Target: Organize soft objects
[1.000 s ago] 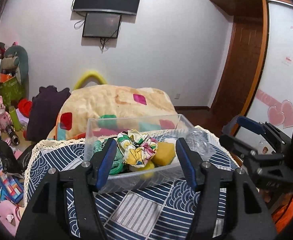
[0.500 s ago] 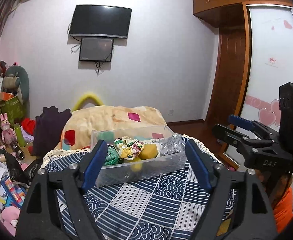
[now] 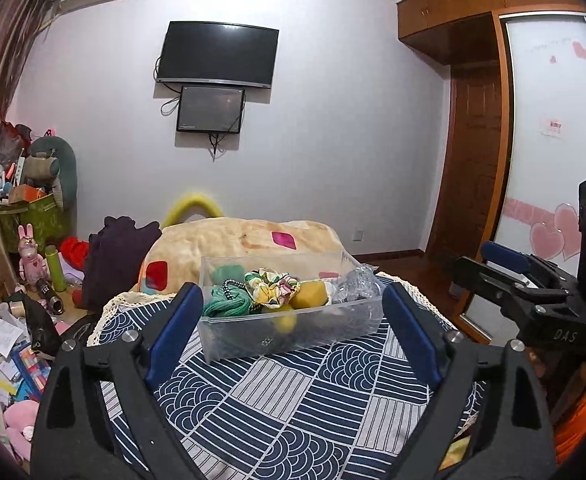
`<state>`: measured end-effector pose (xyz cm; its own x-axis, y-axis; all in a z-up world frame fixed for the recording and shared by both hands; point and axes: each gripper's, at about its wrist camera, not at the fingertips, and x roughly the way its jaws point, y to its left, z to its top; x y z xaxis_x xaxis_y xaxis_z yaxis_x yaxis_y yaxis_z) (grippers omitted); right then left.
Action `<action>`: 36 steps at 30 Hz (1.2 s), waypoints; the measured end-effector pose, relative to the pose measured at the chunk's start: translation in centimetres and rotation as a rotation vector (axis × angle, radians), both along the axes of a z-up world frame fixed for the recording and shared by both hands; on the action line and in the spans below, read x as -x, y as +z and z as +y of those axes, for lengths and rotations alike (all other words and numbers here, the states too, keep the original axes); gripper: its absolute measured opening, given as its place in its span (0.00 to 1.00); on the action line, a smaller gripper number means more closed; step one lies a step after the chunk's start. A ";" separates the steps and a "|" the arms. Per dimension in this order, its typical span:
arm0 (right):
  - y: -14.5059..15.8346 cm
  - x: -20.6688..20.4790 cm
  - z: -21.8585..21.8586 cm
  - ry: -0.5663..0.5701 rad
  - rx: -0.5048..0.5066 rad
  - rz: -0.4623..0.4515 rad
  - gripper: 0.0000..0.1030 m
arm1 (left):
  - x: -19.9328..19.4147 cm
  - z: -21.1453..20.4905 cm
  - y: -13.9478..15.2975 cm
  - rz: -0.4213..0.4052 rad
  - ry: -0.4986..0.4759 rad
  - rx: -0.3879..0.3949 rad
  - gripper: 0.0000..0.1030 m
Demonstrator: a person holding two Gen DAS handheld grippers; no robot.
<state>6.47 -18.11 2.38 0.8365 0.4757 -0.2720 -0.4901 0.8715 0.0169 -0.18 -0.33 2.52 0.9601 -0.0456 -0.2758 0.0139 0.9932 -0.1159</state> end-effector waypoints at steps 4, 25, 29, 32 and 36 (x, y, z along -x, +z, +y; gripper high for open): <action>-0.3 -0.1 0.0 -0.001 0.004 0.003 0.97 | 0.1 -0.6 -0.2 -0.005 0.002 -0.028 0.90; -0.7 0.4 -0.3 0.006 -0.007 0.010 0.98 | 0.1 -0.8 -0.7 -0.002 0.003 -0.018 0.91; -0.7 0.4 -0.2 0.006 -0.006 0.011 0.98 | 0.3 -0.8 -0.6 -0.010 0.005 -0.019 0.94; -0.7 0.4 -0.3 0.005 -0.008 0.010 0.98 | 0.4 -0.9 -0.6 -0.019 0.012 -0.023 0.96; -0.5 0.5 -0.4 0.006 -0.012 0.010 0.98 | 0.5 -1.1 -0.6 -0.023 0.013 -0.031 0.97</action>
<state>5.95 -18.47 1.84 0.8310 0.4837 -0.2748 -0.4948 0.8684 0.0321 -0.71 -1.44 1.93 0.9666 -0.0252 -0.2550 0.0037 0.9964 -0.0844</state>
